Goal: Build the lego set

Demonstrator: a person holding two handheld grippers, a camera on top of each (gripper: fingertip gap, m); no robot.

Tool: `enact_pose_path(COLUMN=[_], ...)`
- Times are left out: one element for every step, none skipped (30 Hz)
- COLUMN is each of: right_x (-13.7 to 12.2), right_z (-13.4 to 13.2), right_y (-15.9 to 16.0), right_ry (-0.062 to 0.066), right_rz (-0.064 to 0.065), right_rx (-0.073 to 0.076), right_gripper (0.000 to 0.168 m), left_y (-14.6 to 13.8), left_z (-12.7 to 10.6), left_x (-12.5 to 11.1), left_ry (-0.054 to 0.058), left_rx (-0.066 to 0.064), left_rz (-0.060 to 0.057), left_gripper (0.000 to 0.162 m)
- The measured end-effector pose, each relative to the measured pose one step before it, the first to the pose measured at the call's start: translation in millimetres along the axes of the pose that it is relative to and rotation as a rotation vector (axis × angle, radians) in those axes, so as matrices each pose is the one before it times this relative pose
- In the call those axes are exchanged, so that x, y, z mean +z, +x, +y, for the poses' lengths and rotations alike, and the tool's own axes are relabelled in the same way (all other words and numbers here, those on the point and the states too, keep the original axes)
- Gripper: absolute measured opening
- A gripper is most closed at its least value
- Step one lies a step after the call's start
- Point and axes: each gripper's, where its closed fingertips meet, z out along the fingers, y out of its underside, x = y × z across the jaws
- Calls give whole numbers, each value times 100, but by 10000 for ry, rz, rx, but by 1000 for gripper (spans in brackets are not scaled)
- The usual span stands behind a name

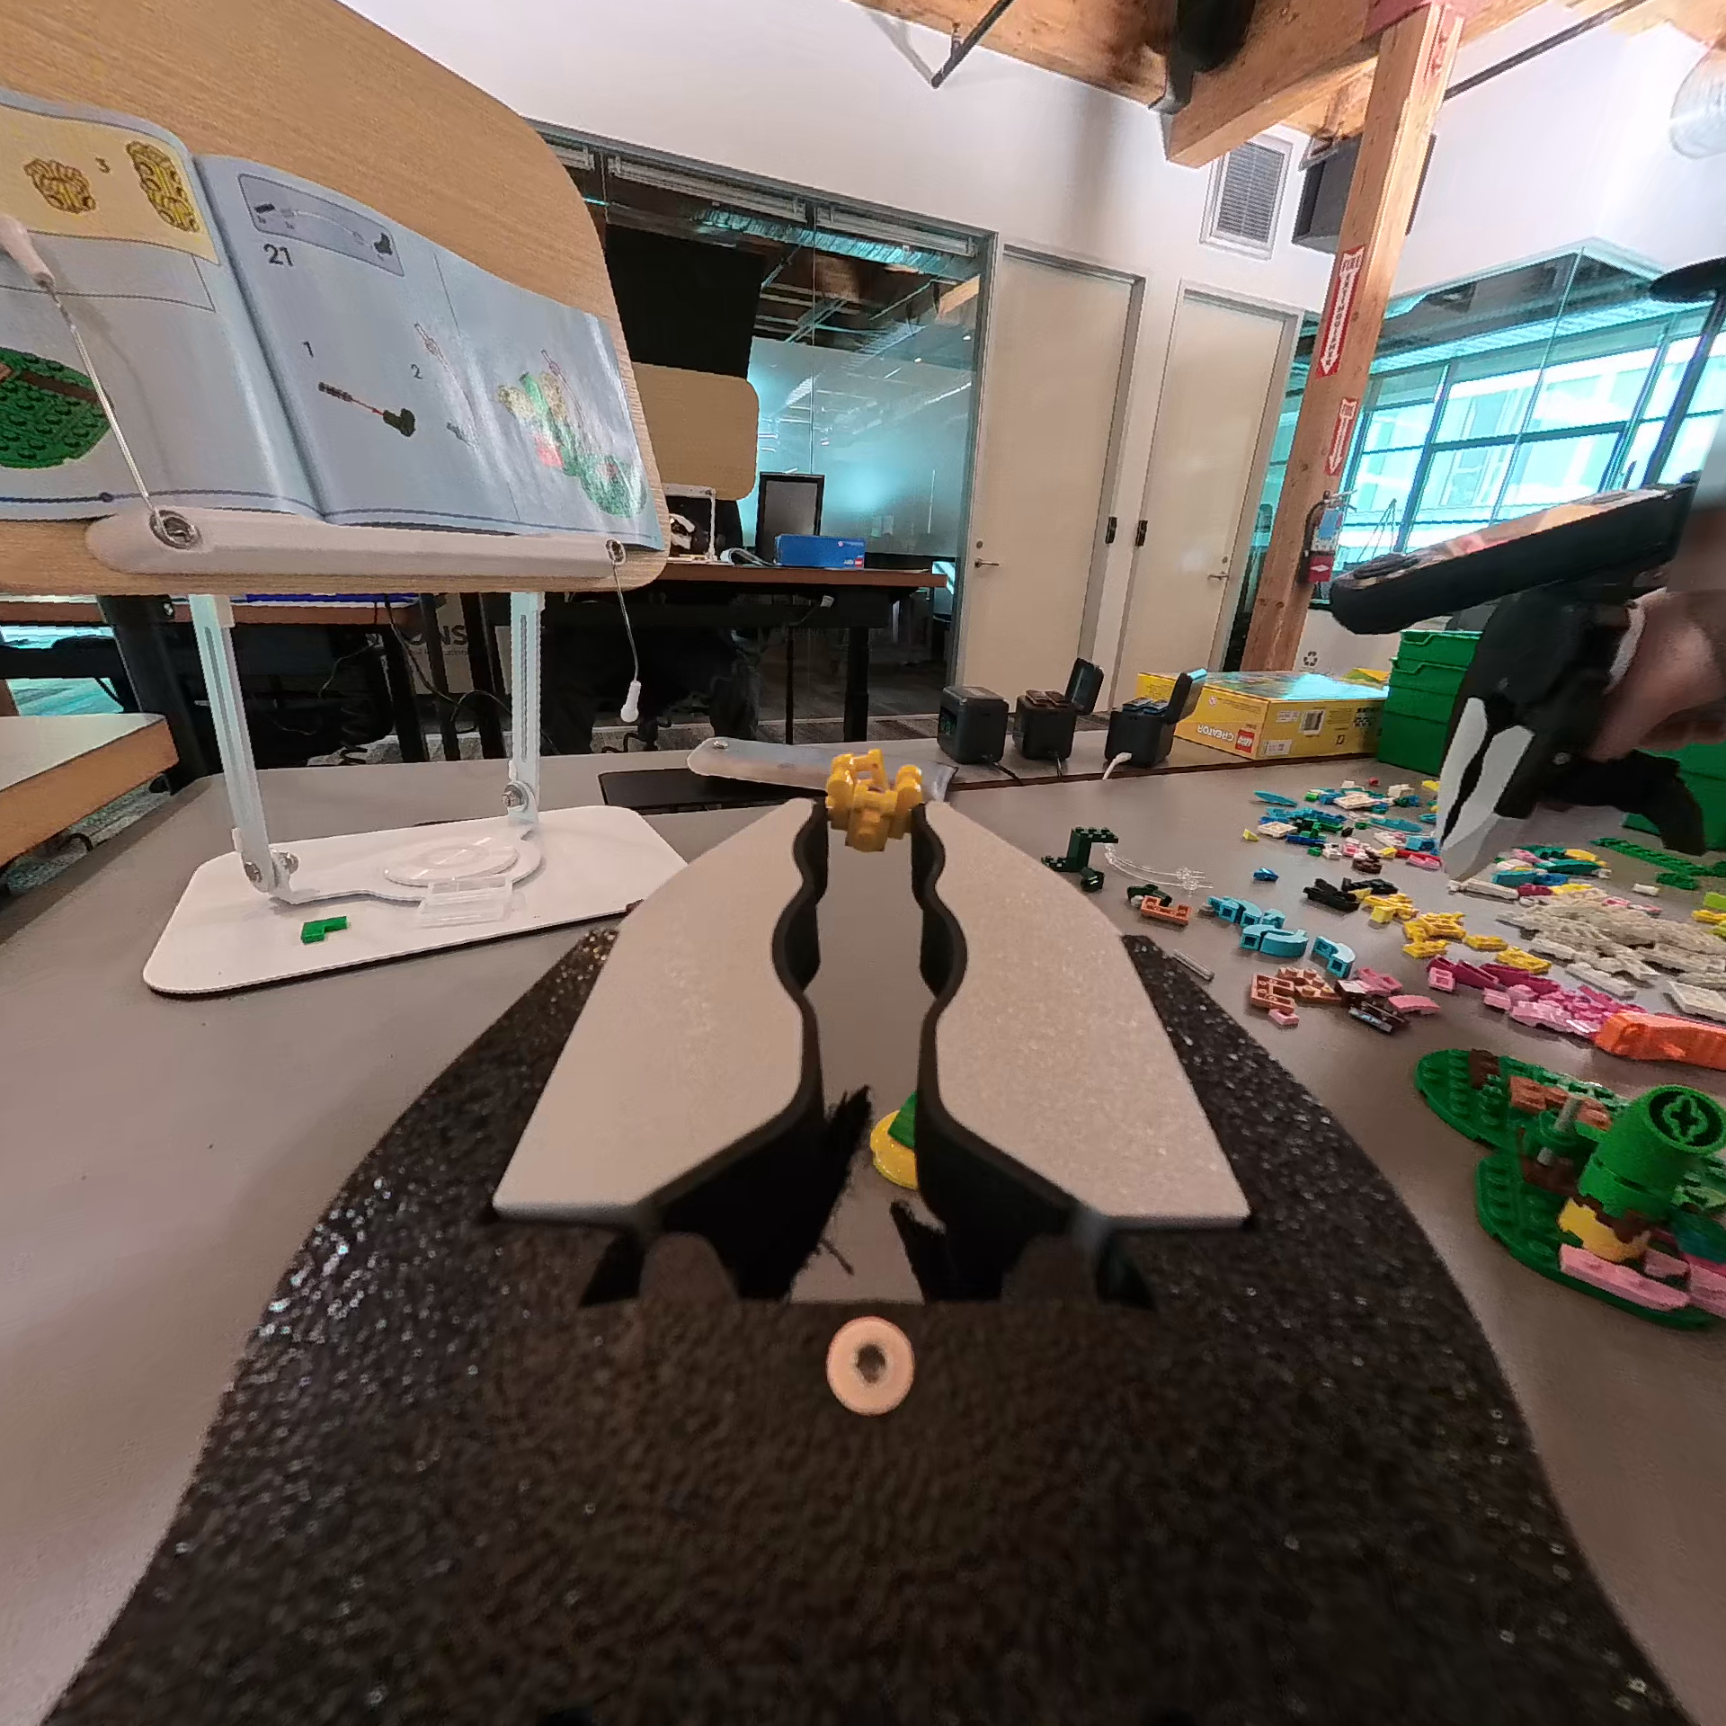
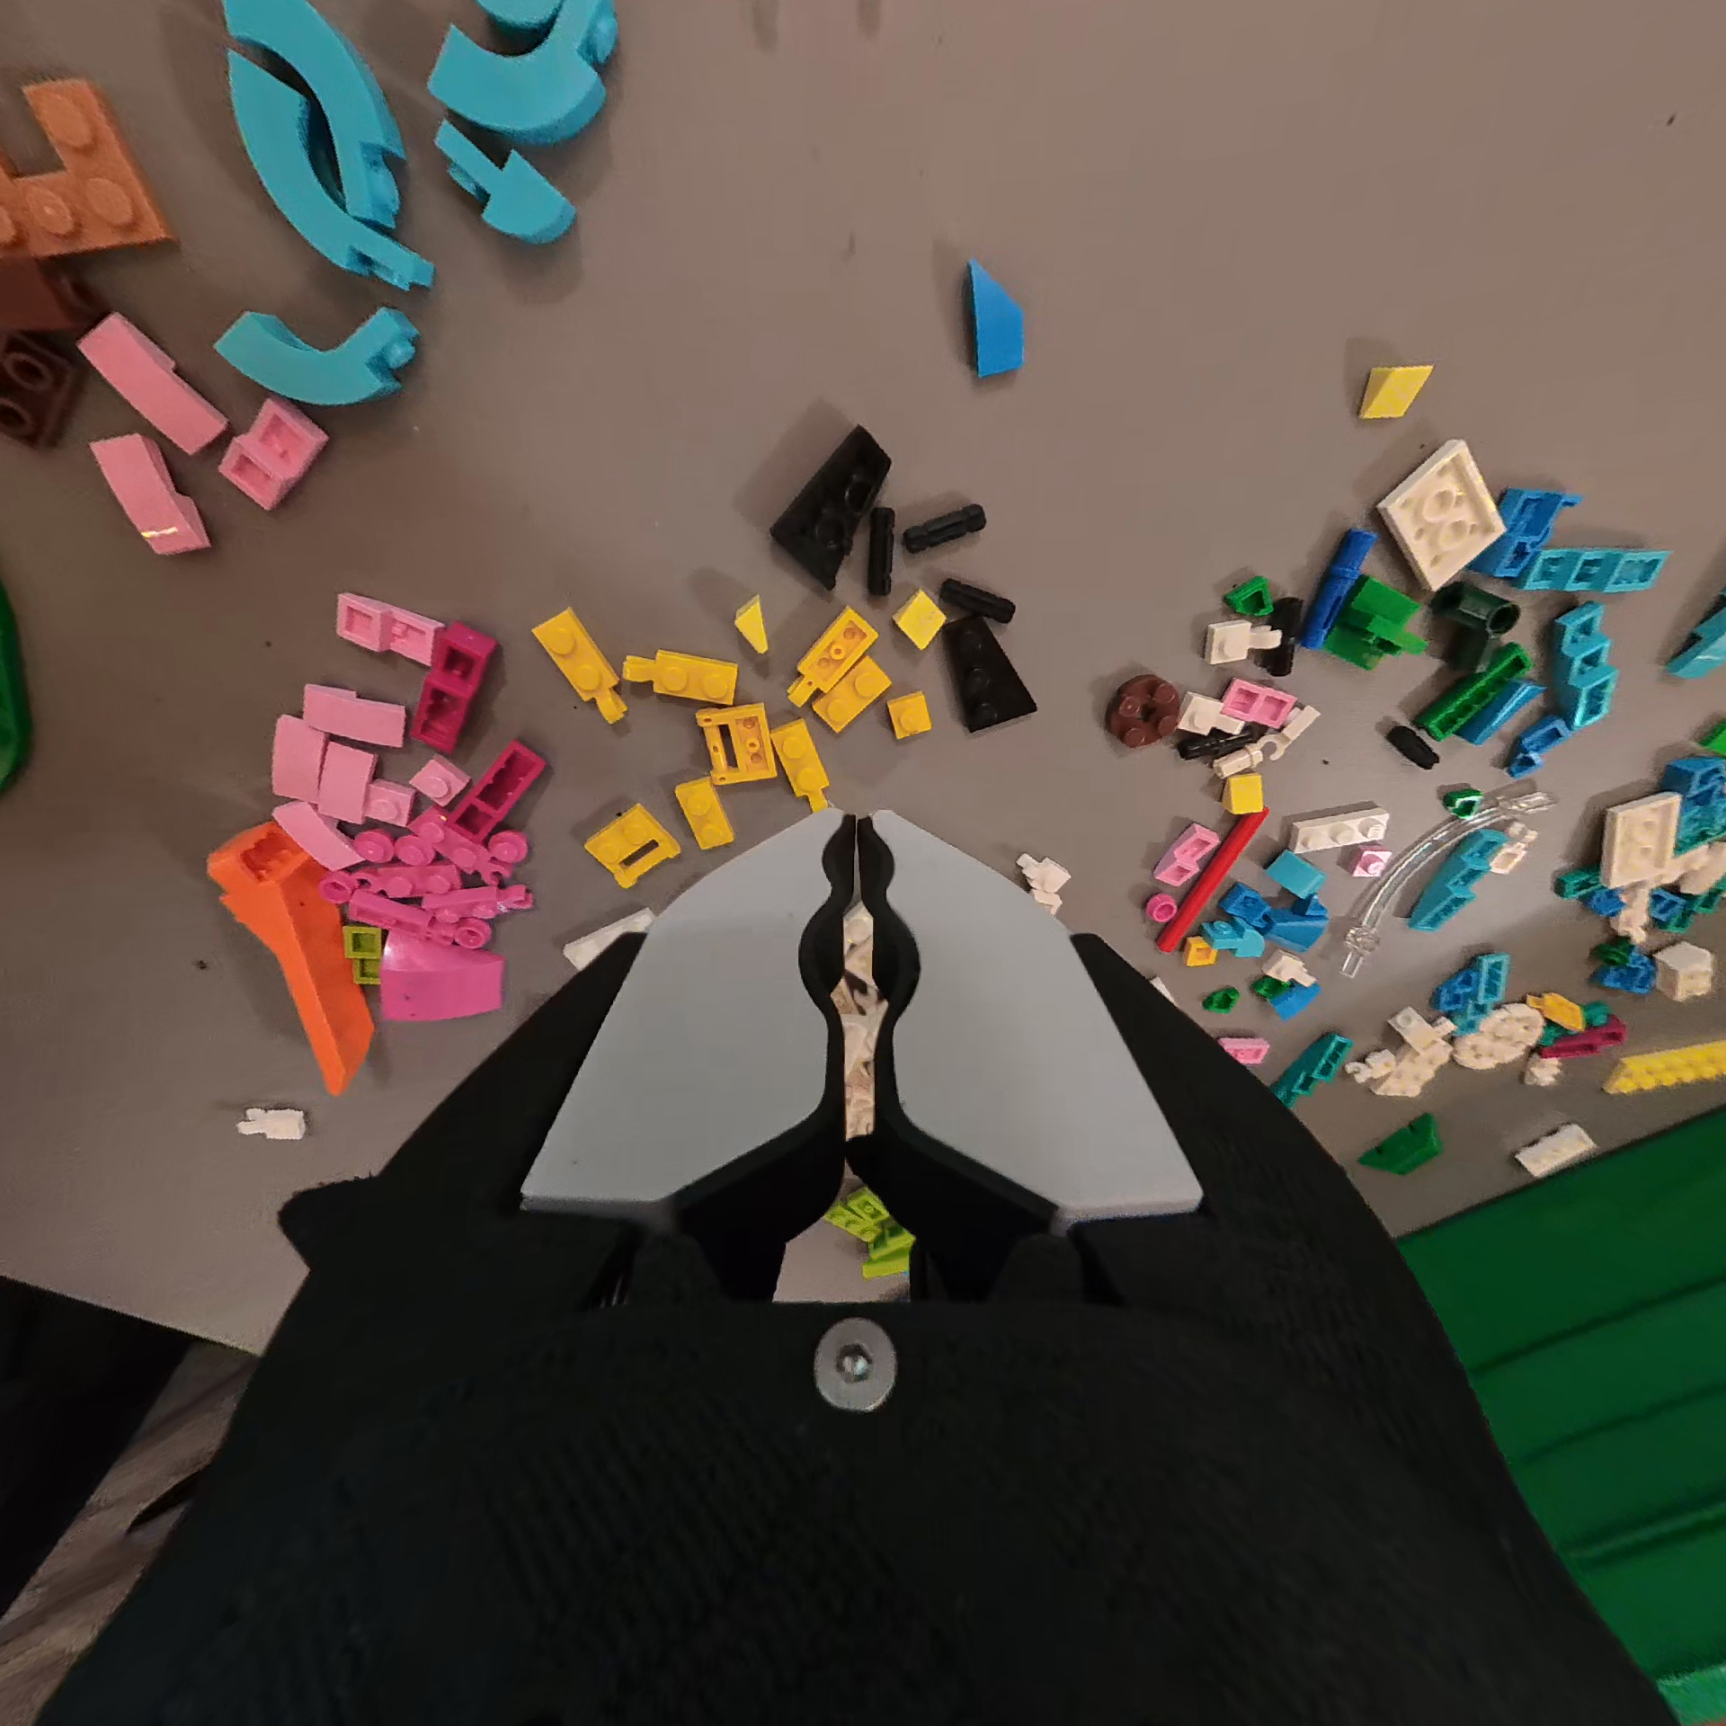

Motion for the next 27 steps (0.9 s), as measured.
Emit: enact_pose_path(right_x=[-58,-60,-85,-89,-107,-107,-120,-126,-133,-127,-135,-144,-138,-152,-146,-153,-136,-121,-74,15,95,125,117,130,147,166,193], right_z=[27,42,73,123,183,227,278,342,384,414,448,529,575,601,626,625,636,686,766,819,515,247,241,244,205,166,128], right_y=[-31,13,66,120,177,268,397,441,364,374,444,506,556,554,522,572,676,847,1151,1274,988,640,478,480,432,362,324], right_ry=[8,26,25,26,23,17,7,1,11,43,60,64,68,79,78,86,64,5,-91,-200,-65,81,31,-3,-14,-16,-9], right_rz=[31,36,46,53,69,111,184,185,92,45,35,36,47,28,-14,-3,41,96,235,242,25,-197,-253,-185,-138,-116,-88], right_rx=[-52,-25,-6,5,16,24,26,31,71,142,194,226,255,280,301,337,436,604,926,1172,1008,703,532,408,273,179,166], right_gripper=[0,0,0,0,0,0,0,0,0,0,0,0,0,0,0,0,0,0,0,0,0,0,0,0,0,0,0], left_y=[1,-2,-4,8,-6,-9,-2,-9,-2,2,10,6,18,11,6,9,-2,-24,-18,-3,-11,21,37,22,11,23,17], left_z=[-18,-4,25,-6,-14,1,7,6,2,-4,7,3,5,10,-7,12,24,20,0,1,28,14,0,11,30,29,27], left_x=[-3,2,0,0,-3,-10,7,-3,-1,-8,12,2,3,11,16,20,3,13,-3,-1,1,-2,1,-5,5,16,11], left_ry=[12,3,-10,-3,10,5,-4,-5,-1,2,-3,-1,-2,-5,0,-6,-16,-12,0,-1,-12,-9,1,-7,-20,-18,-18], left_rx=[-3,2,-1,-1,0,-4,-2,2,-1,2,6,7,8,10,11,11,16,11,1,2,14,25,29,33,27,16,8], left_rz=[5,-1,-2,5,-6,-3,-1,-5,-2,1,-2,1,4,1,-3,2,-5,-16,-6,-1,-6,15,12,4,-4,0,6], left_gripper=[17,17,17,17,17,17,17,17,17,17,17,17,17,17,17,17,17,17,17,17,17,17,17,17,17,17,17])
